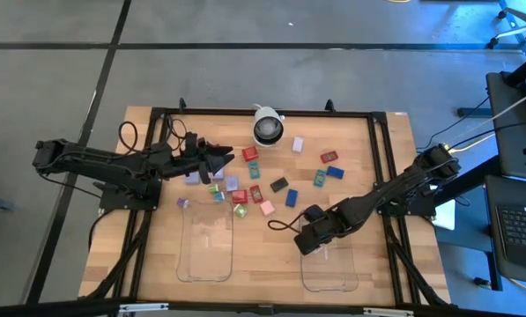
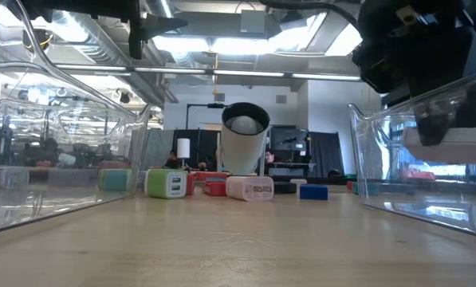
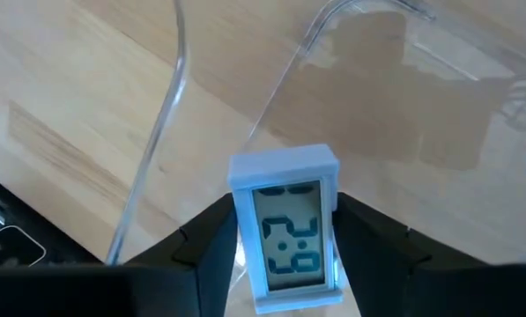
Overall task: Pick & Place Office items
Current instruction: Put the right white timer into the right transparent bin, then put the white timer into the right transparent bin
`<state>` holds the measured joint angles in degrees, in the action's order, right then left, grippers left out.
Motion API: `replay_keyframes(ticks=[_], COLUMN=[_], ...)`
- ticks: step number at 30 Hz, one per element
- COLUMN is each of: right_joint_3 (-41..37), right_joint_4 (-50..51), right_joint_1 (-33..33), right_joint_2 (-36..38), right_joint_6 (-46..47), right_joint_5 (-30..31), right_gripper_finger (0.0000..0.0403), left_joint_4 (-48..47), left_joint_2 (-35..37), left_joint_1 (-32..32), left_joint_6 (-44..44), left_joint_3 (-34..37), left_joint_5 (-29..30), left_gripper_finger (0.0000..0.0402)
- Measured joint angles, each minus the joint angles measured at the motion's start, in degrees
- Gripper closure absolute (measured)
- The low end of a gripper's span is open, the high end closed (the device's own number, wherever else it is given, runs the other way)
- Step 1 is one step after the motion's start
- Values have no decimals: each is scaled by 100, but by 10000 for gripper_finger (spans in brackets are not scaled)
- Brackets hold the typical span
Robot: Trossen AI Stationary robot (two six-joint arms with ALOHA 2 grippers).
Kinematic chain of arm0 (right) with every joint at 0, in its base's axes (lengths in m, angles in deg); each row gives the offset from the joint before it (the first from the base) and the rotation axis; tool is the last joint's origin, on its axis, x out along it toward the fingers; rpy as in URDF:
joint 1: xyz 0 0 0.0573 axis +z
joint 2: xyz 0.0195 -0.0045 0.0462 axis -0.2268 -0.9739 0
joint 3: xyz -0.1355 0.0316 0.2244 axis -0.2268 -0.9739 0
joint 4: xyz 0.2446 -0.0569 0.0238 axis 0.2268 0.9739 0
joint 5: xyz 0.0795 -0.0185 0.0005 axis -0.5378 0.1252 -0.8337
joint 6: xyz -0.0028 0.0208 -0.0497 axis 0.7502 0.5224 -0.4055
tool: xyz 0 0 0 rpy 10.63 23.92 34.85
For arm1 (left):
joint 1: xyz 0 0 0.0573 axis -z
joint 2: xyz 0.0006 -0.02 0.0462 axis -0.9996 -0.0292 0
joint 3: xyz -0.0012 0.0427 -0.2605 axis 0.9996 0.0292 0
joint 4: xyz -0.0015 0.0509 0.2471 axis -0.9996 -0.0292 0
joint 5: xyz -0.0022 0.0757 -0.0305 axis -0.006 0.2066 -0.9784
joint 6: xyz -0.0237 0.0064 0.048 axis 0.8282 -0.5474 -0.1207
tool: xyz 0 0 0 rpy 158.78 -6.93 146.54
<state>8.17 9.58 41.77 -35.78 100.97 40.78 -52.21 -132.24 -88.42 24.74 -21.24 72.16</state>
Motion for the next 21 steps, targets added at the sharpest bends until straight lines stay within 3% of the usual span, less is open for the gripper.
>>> replay_keyframes(ticks=[14, 18, 21], right_joint_3=[41, 239, 440], right_joint_4=[9, 28, 62], right_joint_1=[-73, -177, -304], right_joint_2=[302, 844, 1340], right_joint_6=[-270, -587, -1045], right_joint_5=[-508, -183, 395], right_gripper_finger=[154, 160, 169], left_joint_4=[0, 2, 20], left_joint_2=[0, 0, 0], left_joint_1=[2, 2, 0], left_joint_6=[9, 9, 9], left_joint_3=[0, 0, 2], left_joint_5=[0, 17, 57], left_gripper_finger=[194, 194, 194])
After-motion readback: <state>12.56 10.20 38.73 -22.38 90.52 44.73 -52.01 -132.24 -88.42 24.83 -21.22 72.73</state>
